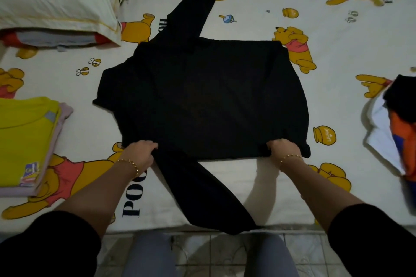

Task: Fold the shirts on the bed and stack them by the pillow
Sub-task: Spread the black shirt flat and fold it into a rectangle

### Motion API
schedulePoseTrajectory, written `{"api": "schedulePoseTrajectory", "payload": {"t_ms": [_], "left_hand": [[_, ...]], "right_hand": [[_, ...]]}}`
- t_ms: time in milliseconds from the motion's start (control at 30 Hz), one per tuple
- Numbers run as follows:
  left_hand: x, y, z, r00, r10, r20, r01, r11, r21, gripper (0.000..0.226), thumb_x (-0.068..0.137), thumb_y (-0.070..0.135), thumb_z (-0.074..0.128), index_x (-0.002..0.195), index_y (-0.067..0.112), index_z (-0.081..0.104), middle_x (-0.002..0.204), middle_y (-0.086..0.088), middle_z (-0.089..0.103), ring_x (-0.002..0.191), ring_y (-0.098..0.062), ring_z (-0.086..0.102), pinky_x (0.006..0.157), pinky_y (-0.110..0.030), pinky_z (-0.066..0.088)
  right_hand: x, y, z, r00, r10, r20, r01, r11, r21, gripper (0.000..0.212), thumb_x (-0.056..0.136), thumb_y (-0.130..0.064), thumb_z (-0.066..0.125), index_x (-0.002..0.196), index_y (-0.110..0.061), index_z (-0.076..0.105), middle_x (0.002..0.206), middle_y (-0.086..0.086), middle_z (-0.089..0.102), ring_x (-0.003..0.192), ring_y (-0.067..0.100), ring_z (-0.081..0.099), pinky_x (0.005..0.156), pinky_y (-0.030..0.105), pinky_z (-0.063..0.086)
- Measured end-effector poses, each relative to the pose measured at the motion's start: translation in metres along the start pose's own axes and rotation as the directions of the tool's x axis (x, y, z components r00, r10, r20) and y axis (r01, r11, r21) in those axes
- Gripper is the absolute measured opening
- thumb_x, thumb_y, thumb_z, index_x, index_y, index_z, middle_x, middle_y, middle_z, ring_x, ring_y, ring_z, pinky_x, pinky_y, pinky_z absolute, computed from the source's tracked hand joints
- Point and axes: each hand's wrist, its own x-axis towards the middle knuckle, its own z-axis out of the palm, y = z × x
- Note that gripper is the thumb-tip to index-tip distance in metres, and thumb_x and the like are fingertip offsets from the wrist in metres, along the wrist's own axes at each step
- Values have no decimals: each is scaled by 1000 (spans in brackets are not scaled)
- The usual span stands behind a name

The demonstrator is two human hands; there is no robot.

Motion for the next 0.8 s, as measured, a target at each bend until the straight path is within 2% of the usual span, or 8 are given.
{"api": "schedulePoseTrajectory", "payload": {"t_ms": [67, 133, 233, 300, 433, 633, 700, 800], "left_hand": [[-2, -1, -6, 996, -46, 76, 53, 995, -87, 47, 89, 8, 43, 135, 16, 49, 136, -8, 50, 123, -24, 48, 103, -33, 39], [2, -4, -13, 995, -46, 90, 58, 989, -139, 42, 88, 7, 42, 128, 15, 55, 129, -12, 55, 115, -26, 53, 96, -31, 43], [15, -8, -33, 997, -71, -25, 60, 952, -302, 32, 82, -4, 41, 97, 17, 60, 103, -12, 63, 90, -25, 57, 76, -29, 44], [32, -8, -50, 984, -129, -126, 69, 916, -395, 32, 80, -8, 40, 88, 19, 55, 95, -10, 60, 86, -25, 56, 72, -28, 41], [88, -11, -81, 957, -190, -219, 76, 893, -443, 36, 81, -11, 37, 101, 10, 58, 102, -14, 53, 89, -25, 49, 78, -30, 38], [155, -25, -107, 910, -273, -311, 85, 858, -506, 41, 80, -14, 34, 100, 12, 59, 105, -18, 59, 86, -27, 53, 78, -30, 42], [172, -30, -110, 908, -293, -298, 103, 847, -521, 42, 81, -12, 39, 110, 14, 57, 114, -17, 57, 97, -32, 55, 86, -37, 45], [177, -42, -100, 921, -345, -179, 223, 845, -486, 45, 84, 3, 54, 126, 15, 48, 127, -15, 52, 112, -34, 52, 97, -47, 42]], "right_hand": [[-4, 4, -7, 995, 2, 100, -4, 1000, 27, 34, 89, -5, 50, 117, -20, 61, 110, 7, 62, 102, 27, 61, 87, 39, 53], [-1, 8, -11, 994, -3, 107, -3, 998, 57, 33, 88, -5, 49, 116, -18, 62, 109, 7, 63, 100, 26, 62, 86, 39, 54], [19, 14, -25, 1000, -9, 8, 8, 997, 81, 36, 89, -8, 47, 122, -16, 56, 115, 8, 59, 106, 28, 58, 91, 39, 50], [37, 17, -40, 998, -15, -58, 18, 999, 49, 37, 90, -9, 46, 126, -15, 51, 119, 9, 55, 113, 28, 52, 96, 39, 43], [91, 20, -66, 984, 12, -177, -7, 1000, 26, 40, 90, -11, 47, 129, -15, 46, 126, 9, 52, 120, 29, 45, 102, 43, 36], [155, 13, -91, 962, 58, -267, -61, 998, -5, 42, 90, -15, 50, 132, -14, 40, 131, 11, 46, 124, 29, 41, 102, 43, 34], [170, 11, -94, 946, 70, -317, -66, 998, 25, 43, 89, -15, 53, 130, -14, 40, 129, 10, 46, 121, 28, 42, 101, 43, 36], [180, 0, -91, 943, 63, -326, -30, 994, 105, 49, 85, -16, 59, 130, -16, 38, 127, 9, 45, 120, 28, 43, 104, 46, 34]]}}
